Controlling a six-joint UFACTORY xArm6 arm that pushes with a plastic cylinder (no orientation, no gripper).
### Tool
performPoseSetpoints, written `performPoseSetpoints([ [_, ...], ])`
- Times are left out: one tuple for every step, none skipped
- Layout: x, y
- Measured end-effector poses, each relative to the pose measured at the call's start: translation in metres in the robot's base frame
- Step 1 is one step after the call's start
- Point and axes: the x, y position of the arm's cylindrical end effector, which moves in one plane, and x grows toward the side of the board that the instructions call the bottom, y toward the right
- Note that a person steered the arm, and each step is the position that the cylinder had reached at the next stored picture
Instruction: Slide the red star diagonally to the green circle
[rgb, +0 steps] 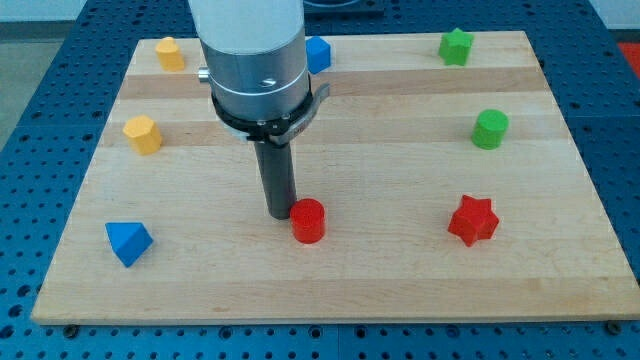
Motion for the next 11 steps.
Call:
performPoseSetpoints([
  [-0.003, -0.002],
  [-0.005, -0.002],
  [-0.016, -0.002],
  [-0.06, 0.035],
  [-0.091, 0.138],
  [-0.085, 0.239],
  [-0.04, 0.296],
  [0.012, 0.317],
  [0.043, 0.26],
  [0.044, 0.172],
  [0.041, 0.13],
])
